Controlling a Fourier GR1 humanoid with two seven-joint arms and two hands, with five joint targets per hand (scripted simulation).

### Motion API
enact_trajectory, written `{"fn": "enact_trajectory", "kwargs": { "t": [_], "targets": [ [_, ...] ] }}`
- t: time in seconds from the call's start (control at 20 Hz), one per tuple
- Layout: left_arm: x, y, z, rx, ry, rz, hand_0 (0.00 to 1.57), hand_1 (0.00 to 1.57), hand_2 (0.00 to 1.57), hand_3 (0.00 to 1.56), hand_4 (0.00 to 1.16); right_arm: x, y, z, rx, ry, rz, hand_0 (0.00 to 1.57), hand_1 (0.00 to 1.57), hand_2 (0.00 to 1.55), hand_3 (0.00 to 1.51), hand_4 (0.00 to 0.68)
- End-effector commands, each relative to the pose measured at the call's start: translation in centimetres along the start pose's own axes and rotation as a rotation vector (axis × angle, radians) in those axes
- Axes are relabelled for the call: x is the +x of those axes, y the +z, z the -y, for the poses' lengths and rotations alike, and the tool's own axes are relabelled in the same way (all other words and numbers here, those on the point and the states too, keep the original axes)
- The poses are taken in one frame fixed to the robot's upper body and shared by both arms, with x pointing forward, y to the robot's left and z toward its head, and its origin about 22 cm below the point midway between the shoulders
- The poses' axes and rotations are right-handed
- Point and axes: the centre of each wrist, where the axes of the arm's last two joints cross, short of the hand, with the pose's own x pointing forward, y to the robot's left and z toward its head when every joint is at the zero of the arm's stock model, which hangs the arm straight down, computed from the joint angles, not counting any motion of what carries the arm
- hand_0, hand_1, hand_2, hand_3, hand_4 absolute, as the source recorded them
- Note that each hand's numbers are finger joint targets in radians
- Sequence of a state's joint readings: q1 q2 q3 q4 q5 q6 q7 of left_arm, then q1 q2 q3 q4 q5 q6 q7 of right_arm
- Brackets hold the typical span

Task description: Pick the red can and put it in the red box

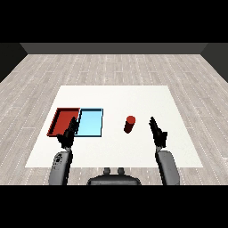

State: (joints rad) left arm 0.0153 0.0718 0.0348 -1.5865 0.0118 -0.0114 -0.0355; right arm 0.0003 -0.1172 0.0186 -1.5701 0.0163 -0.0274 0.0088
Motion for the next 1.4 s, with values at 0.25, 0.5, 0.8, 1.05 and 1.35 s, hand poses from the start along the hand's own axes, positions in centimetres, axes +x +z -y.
{"fn": "enact_trajectory", "kwargs": {
  "t": [0.25,0.5,0.8,1.05,1.35],
  "targets": [
    [-0.4,0.3,1.4,-0.048,-0.035,0.002,0.0,0.0,0.0,0.0,0.0,-0.3,-0.1,9.9,-0.024,-0.057,0.065,0.0,0.0,0.0,0.0,0.0],
    [2.1,-0.3,0.3,-0.038,0.074,0.442,0.0,0.0,0.0,0.0,0.0,-0.7,1.0,8.3,0.048,-0.156,0.349,0.0,0.0,0.0,0.0,0.0],
    [0.3,-0.9,1.4,-0.049,0.091,0.457,0.0,0.0,0.0,0.0,0.0,0.4,0.1,11.8,0.07,-0.139,0.394,0.0,0.0,0.0,0.0,0.0],
    [1.6,-1.4,1.9,-0.051,0.106,0.44,0.0,0.0,0.0,0.0,0.0,-1.1,-0.3,9.5,0.059,-0.156,0.372,0.0,0.0,0.0,0.0,0.0],
    [1.3,0.5,1.6,-0.05,0.122,0.439,0.0,0.0,0.0,0.0,0.0,-2.6,1.0,9.8,0.084,-0.149,0.344,0.0,0.0,0.0,0.0,0.0]
  ]
}}
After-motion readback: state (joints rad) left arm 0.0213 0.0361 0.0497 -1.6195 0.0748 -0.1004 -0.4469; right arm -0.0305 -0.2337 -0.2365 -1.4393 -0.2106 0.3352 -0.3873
